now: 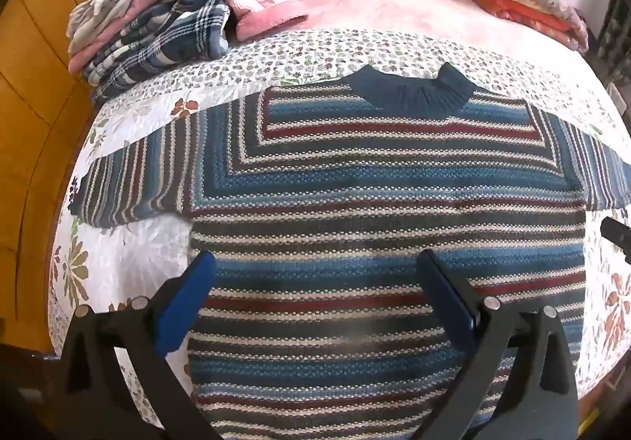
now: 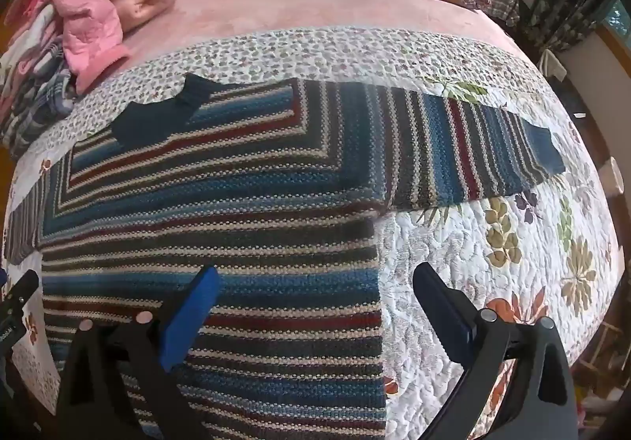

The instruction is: Fold small clothes

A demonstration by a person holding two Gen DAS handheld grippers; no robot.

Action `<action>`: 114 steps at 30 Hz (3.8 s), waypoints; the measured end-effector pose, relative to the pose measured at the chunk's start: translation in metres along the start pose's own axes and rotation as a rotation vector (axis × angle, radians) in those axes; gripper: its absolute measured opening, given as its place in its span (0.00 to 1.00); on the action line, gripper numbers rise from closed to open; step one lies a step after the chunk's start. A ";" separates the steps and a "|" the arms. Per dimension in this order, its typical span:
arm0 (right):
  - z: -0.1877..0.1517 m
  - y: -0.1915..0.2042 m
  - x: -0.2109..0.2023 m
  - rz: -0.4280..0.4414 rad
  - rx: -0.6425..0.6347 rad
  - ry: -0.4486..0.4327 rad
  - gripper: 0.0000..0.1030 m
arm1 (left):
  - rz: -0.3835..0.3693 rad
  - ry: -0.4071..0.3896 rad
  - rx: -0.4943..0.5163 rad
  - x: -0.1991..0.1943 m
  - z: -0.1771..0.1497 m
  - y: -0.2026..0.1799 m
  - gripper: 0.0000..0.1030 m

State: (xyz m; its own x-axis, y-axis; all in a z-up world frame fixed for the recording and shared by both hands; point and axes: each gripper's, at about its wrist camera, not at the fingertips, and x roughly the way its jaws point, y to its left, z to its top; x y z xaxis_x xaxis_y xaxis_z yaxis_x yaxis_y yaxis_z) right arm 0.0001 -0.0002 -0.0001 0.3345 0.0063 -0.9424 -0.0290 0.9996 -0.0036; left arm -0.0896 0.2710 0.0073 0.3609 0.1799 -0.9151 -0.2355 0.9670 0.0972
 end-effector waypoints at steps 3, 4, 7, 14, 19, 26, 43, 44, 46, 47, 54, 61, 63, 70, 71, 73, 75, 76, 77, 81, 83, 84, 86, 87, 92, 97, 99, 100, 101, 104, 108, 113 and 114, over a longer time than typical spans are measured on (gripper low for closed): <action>0.000 -0.001 0.000 -0.015 0.008 -0.001 0.96 | 0.008 0.005 0.006 0.000 0.002 -0.003 0.97; 0.001 0.000 0.001 -0.018 0.013 -0.001 0.96 | 0.008 0.007 0.006 0.001 0.003 -0.003 0.97; 0.003 0.011 0.001 -0.023 0.016 -0.004 0.96 | 0.003 0.013 -0.004 0.004 -0.001 0.003 0.97; -0.004 0.015 -0.004 -0.004 -0.012 -0.012 0.96 | -0.004 0.014 -0.030 0.002 -0.005 0.016 0.97; -0.004 0.019 -0.006 -0.002 -0.019 -0.012 0.96 | -0.005 0.015 -0.038 0.003 -0.006 0.020 0.97; -0.004 0.024 -0.008 -0.002 -0.030 -0.014 0.96 | -0.003 0.013 -0.035 0.003 -0.009 0.023 0.97; -0.007 0.031 -0.005 0.003 -0.045 -0.007 0.96 | 0.004 0.016 -0.035 0.004 -0.009 0.028 0.97; -0.007 0.031 -0.005 0.002 -0.046 -0.008 0.96 | 0.003 0.016 -0.032 0.004 -0.009 0.028 0.97; -0.007 0.032 -0.005 0.003 -0.047 -0.008 0.96 | 0.003 0.016 -0.032 0.004 -0.009 0.029 0.97; -0.008 0.032 -0.005 0.004 -0.047 -0.009 0.96 | 0.002 0.016 -0.032 0.004 -0.008 0.028 0.97; -0.008 0.035 -0.002 0.008 -0.051 -0.006 0.96 | 0.005 0.016 -0.029 0.005 -0.008 0.029 0.97; -0.008 0.034 -0.001 0.010 -0.049 -0.004 0.96 | 0.008 0.012 -0.021 0.005 -0.007 0.028 0.97; -0.009 0.033 -0.001 0.010 -0.048 -0.004 0.96 | 0.007 0.011 -0.018 0.005 -0.007 0.028 0.97; -0.009 0.032 0.000 0.009 -0.049 -0.005 0.96 | 0.009 0.011 -0.016 0.005 -0.006 0.027 0.97; -0.009 0.033 0.000 0.010 -0.048 -0.004 0.96 | 0.009 0.012 -0.016 0.005 -0.006 0.027 0.97; -0.009 0.032 0.000 0.012 -0.046 -0.004 0.96 | 0.009 0.011 -0.016 0.005 -0.006 0.027 0.97; -0.009 0.032 0.000 0.012 -0.047 -0.005 0.96 | 0.010 0.011 -0.016 0.005 -0.006 0.027 0.97; -0.009 0.032 0.000 0.011 -0.047 -0.005 0.96 | 0.010 0.011 -0.016 0.005 -0.006 0.027 0.97; -0.009 0.032 0.000 0.011 -0.047 -0.005 0.96 | 0.010 0.011 -0.016 0.005 -0.007 0.026 0.97; -0.009 0.032 0.001 0.012 -0.048 -0.005 0.96 | 0.010 0.010 -0.015 0.005 -0.007 0.026 0.97; -0.009 0.032 0.001 0.012 -0.048 -0.005 0.96 | 0.012 0.009 -0.013 0.005 -0.006 0.026 0.97; -0.009 0.032 0.001 0.012 -0.048 -0.006 0.96 | 0.012 0.008 -0.012 0.005 -0.006 0.026 0.97; -0.008 0.032 0.000 0.012 -0.051 -0.007 0.96 | 0.013 0.008 -0.012 0.005 -0.006 0.026 0.97; -0.008 0.031 0.000 0.012 -0.051 -0.008 0.96 | 0.012 0.008 -0.011 0.005 -0.006 0.026 0.97; -0.006 0.032 0.000 0.012 -0.053 -0.011 0.96 | 0.015 0.008 -0.011 0.005 -0.005 0.026 0.97; -0.006 0.032 0.000 0.009 -0.053 -0.013 0.96 | 0.014 0.008 -0.010 0.005 -0.005 0.027 0.97; -0.005 0.031 0.001 0.009 -0.052 -0.013 0.96 | 0.014 0.008 -0.010 0.005 -0.005 0.026 0.97; -0.005 0.032 0.000 0.009 -0.052 -0.013 0.96 | 0.015 0.007 -0.009 0.005 -0.005 0.026 0.97; -0.005 0.031 0.000 0.009 -0.052 -0.013 0.96 | 0.016 0.007 -0.008 0.005 -0.005 0.026 0.97; -0.003 0.030 0.001 0.006 -0.050 -0.014 0.96 | 0.020 0.007 -0.002 0.005 -0.004 0.024 0.97; -0.001 0.016 0.001 0.023 -0.027 -0.054 0.96 | -0.005 0.013 0.005 0.009 0.001 0.016 0.97; 0.018 -0.060 0.019 0.089 0.150 -0.035 0.96 | -0.064 0.017 -0.017 0.019 0.017 -0.004 0.97; 0.024 -0.081 0.023 0.081 0.192 -0.034 0.96 | -0.059 0.007 -0.011 0.021 0.023 -0.011 0.97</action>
State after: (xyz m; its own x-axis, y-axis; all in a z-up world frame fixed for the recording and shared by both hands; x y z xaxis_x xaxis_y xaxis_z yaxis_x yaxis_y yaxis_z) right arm 0.0325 -0.0799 -0.0139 0.3698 0.0850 -0.9252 0.1213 0.9829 0.1387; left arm -0.0590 0.2677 -0.0039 0.3682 0.1214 -0.9218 -0.2238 0.9739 0.0389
